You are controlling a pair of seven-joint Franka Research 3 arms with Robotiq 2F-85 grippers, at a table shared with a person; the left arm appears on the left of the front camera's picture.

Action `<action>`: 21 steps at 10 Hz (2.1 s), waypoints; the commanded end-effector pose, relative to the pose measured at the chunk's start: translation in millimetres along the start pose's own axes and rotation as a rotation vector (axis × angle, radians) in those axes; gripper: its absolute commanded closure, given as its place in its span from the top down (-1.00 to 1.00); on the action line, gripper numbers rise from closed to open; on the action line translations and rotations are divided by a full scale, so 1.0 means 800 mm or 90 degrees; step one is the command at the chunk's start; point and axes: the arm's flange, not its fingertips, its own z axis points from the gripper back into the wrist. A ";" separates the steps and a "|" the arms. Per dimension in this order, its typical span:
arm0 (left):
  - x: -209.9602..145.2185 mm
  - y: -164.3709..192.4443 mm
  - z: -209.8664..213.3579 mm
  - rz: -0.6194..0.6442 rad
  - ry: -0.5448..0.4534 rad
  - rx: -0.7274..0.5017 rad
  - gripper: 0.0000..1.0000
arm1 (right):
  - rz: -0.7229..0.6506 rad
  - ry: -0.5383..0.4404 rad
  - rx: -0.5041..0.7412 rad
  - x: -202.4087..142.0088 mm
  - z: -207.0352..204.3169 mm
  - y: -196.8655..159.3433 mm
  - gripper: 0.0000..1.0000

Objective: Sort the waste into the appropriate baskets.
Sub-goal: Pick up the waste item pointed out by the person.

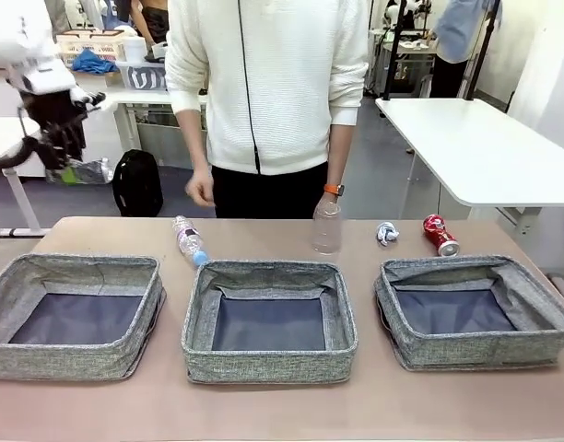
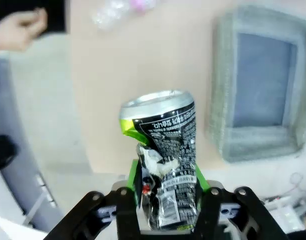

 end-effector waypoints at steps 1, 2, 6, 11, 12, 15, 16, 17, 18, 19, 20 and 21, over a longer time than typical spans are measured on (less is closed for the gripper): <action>0.032 -0.069 0.039 -0.085 0.064 0.013 -1.00 | 0.017 -0.006 0.013 0.004 0.000 0.003 1.00; 0.045 -0.098 0.065 -0.146 0.030 0.049 -1.00 | 0.017 -0.006 0.013 0.004 0.000 0.003 1.00; 0.071 -0.123 0.088 -0.215 0.015 0.036 -1.00 | 0.017 -0.006 0.013 0.004 0.000 0.003 1.00; 0.068 -0.122 0.084 -0.227 0.001 0.038 -0.11 | 0.017 -0.006 0.013 0.004 0.000 0.003 1.00; 0.073 -0.103 0.076 -0.144 -0.065 -0.001 -0.11 | 0.017 -0.006 0.013 0.004 0.000 0.003 1.00; 0.122 -0.163 0.059 0.075 -0.017 -0.017 -0.11 | 0.017 -0.006 0.013 0.004 0.000 0.003 1.00; 0.143 -0.197 0.055 0.122 -0.013 -0.025 -0.11 | 0.017 -0.006 0.013 0.004 0.000 0.003 1.00; 0.165 -0.226 0.052 0.137 -0.028 -0.025 -0.11 | 0.017 -0.006 0.013 0.004 0.000 0.003 1.00; 0.193 -0.254 0.051 0.146 -0.058 -0.014 -0.11 | 0.017 -0.006 0.013 0.004 0.000 0.003 1.00; 0.223 -0.267 0.053 0.247 -0.076 -0.046 -0.11 | 0.017 -0.006 0.013 0.004 0.000 0.003 1.00; 0.256 -0.278 0.057 0.342 -0.125 -0.041 -0.11 | 0.017 -0.006 0.013 0.004 0.000 0.003 1.00; 0.296 -0.293 0.057 0.354 -0.129 -0.033 -0.11 | 0.017 -0.006 0.013 0.004 0.000 0.003 1.00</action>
